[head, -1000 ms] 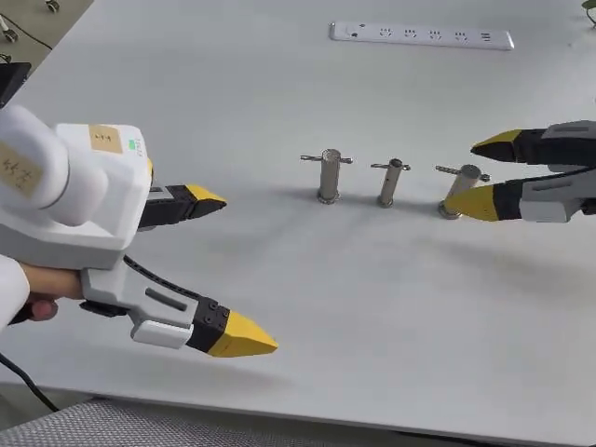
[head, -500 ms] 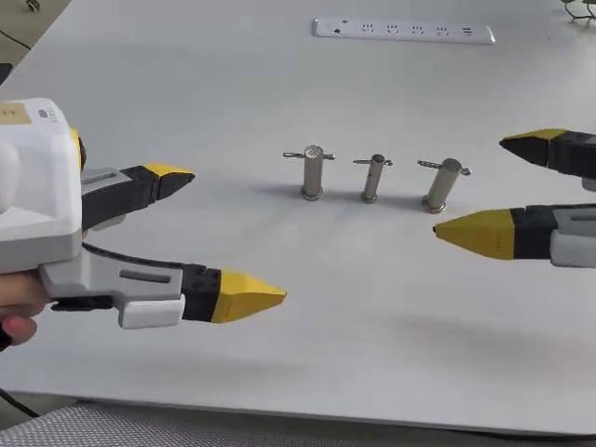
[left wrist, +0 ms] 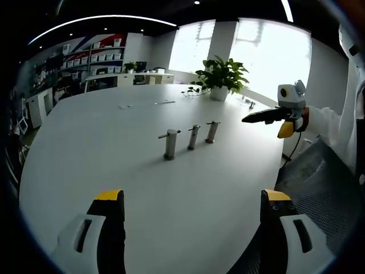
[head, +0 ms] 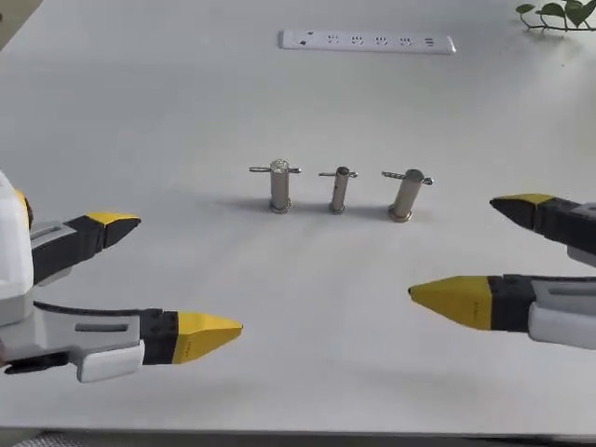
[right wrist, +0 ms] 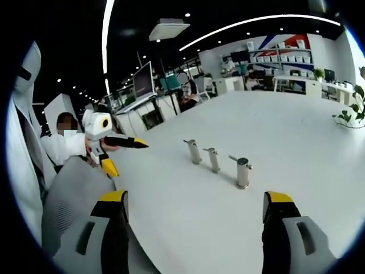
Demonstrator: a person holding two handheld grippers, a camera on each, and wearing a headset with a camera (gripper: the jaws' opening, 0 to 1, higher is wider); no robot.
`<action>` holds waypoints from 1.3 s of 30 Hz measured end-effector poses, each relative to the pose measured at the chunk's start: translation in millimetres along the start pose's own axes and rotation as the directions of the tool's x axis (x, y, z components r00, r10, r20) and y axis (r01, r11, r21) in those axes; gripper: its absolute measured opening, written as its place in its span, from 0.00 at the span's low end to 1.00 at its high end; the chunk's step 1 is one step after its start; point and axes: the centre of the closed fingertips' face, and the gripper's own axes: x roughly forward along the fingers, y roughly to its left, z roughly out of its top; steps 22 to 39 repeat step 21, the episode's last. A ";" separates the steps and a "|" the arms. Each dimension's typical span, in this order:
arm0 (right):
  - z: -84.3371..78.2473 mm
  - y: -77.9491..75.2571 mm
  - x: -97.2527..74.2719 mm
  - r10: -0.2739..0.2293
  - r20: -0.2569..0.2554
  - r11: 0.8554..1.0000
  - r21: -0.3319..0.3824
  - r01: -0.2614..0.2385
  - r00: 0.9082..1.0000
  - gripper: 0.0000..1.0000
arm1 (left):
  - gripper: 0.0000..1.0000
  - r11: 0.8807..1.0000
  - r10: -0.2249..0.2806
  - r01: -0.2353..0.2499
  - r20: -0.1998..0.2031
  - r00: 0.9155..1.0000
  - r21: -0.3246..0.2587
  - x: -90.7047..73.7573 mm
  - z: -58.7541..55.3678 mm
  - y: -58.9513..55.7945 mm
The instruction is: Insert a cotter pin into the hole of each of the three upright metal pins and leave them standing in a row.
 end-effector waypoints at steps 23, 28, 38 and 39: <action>-28.5 -3.6 -2.8 -0.057 -0.077 0.996 0.068 0.062 0.995 0.98 | 0.99 0.999 0.012 -0.015 -0.088 0.996 -0.028 7.4 -20.8 -7.0; -28.5 -3.6 -2.8 -0.057 -0.077 0.996 0.068 0.062 0.995 0.98 | 0.99 0.999 0.012 -0.015 -0.088 0.996 -0.028 7.4 -20.8 -7.0; -28.5 -3.6 -2.8 -0.057 -0.077 0.996 0.068 0.062 0.995 0.98 | 0.99 0.999 0.012 -0.015 -0.088 0.996 -0.028 7.4 -20.8 -7.0; -28.5 -3.6 -2.8 -0.057 -0.077 0.996 0.068 0.062 0.995 0.98 | 0.99 0.999 0.012 -0.015 -0.088 0.996 -0.028 7.4 -20.8 -7.0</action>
